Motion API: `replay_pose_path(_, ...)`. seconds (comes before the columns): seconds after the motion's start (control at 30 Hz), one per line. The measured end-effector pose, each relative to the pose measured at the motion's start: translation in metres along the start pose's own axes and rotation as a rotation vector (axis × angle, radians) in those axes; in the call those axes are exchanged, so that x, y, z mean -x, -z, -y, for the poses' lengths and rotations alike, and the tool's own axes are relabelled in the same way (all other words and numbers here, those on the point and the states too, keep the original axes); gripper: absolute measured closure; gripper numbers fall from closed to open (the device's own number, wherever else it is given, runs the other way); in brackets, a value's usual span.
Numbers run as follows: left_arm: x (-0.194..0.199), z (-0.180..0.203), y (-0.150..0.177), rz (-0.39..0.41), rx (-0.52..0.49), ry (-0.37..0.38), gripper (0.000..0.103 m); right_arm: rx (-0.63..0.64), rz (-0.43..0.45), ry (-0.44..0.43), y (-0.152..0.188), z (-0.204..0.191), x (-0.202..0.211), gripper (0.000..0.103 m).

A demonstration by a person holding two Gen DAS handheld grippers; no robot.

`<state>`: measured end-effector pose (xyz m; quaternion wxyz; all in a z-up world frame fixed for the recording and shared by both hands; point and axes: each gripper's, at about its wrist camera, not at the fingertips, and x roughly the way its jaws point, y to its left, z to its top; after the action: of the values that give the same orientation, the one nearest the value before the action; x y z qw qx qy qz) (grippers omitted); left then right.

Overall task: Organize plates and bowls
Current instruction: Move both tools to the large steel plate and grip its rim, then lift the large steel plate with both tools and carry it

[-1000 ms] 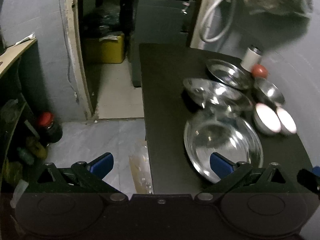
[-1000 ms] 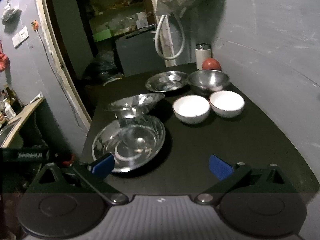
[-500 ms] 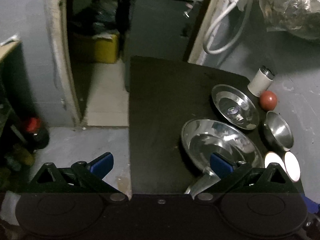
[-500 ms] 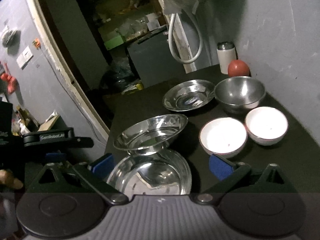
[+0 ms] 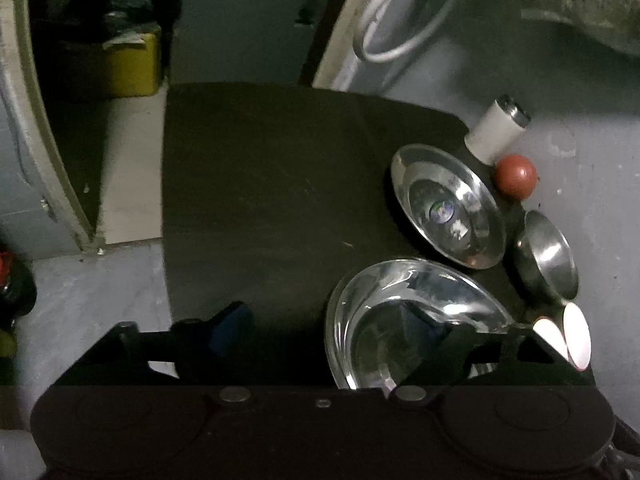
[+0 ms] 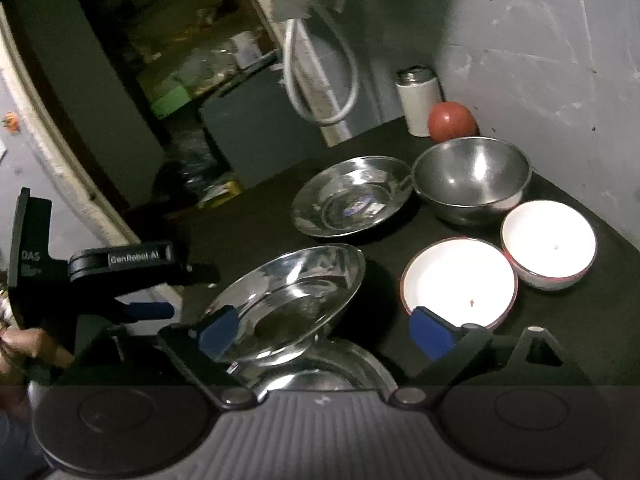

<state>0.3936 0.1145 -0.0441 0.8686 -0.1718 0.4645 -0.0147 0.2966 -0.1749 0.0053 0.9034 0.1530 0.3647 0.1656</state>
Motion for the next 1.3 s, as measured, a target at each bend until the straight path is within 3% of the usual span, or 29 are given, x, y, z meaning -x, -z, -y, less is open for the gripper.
replay_pose_path(0.07,-0.006,-0.001,-0.001,-0.010,-0.012,0.014,0.026,-0.011,0.000,0.021,0.000,-0.002,-0.008,0.014)
replay_pose_path(0.33,-0.024,-0.001,-0.004,-0.068,-0.033,0.031,0.055,-0.057,-0.007,0.070,0.003,-0.007,-0.031,0.023)
replay_pose_path(0.43,-0.028,-0.002,-0.004,-0.085,-0.026,0.035,0.063,-0.062,-0.012,0.086,0.002,-0.007,-0.038,0.032)
replay_pose_path(0.5,-0.028,-0.003,-0.006,-0.089,-0.020,0.048,0.063,-0.067,-0.015,0.094,0.002,-0.007,-0.042,0.041)
replay_pose_path(0.6,-0.029,-0.008,-0.007,-0.098,0.012,0.072,0.063,-0.073,-0.018,0.109,0.001,-0.006,-0.045,0.046)
replay_pose_path(0.67,-0.030,-0.009,-0.008,-0.099,0.018,0.078,0.069,-0.065,-0.024,0.117,0.001,-0.008,-0.048,0.053)
replay_pose_path(0.73,-0.032,-0.009,-0.008,-0.111,0.020,0.090,0.084,-0.050,-0.027,0.132,0.001,-0.010,-0.049,0.062)
replay_pose_path(0.83,-0.032,-0.010,-0.007,-0.118,0.024,0.107,0.091,-0.036,-0.027,0.134,0.002,-0.012,-0.051,0.070)
replay_pose_path(0.9,-0.031,-0.010,-0.006,-0.113,0.021,0.106,0.091,-0.016,-0.024,0.134,0.001,-0.016,-0.051,0.076)
replay_pose_path(1.07,-0.026,-0.011,-0.003,-0.087,0.012,0.119,0.093,0.005,-0.022,0.149,0.002,-0.019,-0.052,0.077)
replay_pose_path(1.3,0.009,0.003,0.008,-0.009,-0.083,0.112,0.092,0.049,-0.003,0.147,0.002,-0.023,-0.042,0.077)
